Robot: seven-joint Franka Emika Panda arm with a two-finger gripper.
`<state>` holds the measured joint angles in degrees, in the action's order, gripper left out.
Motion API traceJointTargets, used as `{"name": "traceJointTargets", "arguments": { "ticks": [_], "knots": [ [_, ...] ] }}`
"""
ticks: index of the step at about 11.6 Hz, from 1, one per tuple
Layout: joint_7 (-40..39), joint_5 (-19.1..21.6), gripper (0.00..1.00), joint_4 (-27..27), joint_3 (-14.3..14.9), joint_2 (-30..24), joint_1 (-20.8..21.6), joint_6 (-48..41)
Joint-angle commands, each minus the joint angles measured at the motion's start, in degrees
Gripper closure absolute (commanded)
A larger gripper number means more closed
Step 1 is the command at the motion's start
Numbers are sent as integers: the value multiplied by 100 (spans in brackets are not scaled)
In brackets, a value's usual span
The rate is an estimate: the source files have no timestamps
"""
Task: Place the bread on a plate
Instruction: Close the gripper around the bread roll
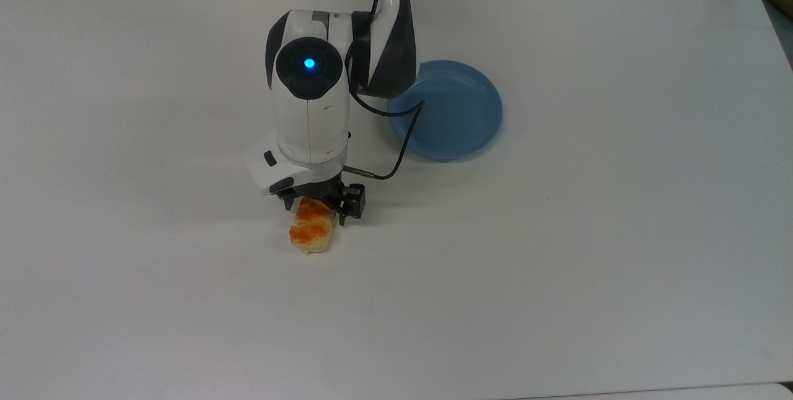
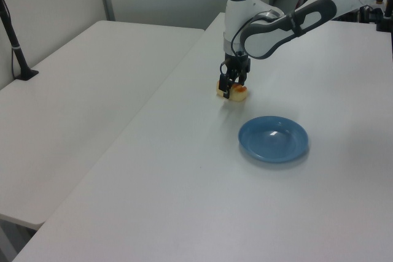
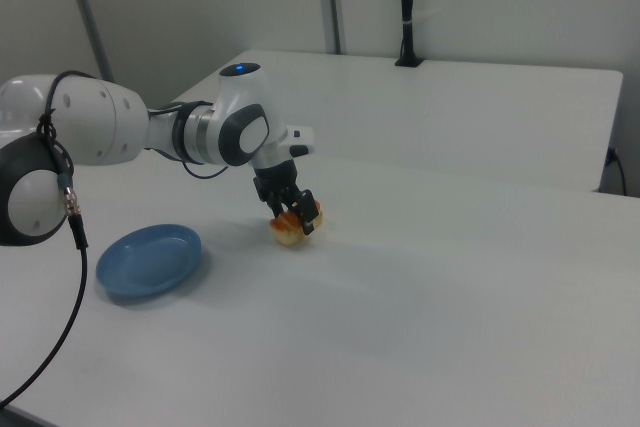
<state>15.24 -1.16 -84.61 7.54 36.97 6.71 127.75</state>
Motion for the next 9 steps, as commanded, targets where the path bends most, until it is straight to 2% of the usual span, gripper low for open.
{"name": "traceJointTargets", "arguments": {
  "ticks": [1,2,3,6,9],
  "knots": [
    [119,45,45,85,46,38,85,57],
    [119,46,59,85,46,38,85,57],
    [119,46,68,85,46,38,85,57],
    [102,37,76,85,46,29,85,57],
    [49,19,76,85,54,-49,76,31]
  ]
}}
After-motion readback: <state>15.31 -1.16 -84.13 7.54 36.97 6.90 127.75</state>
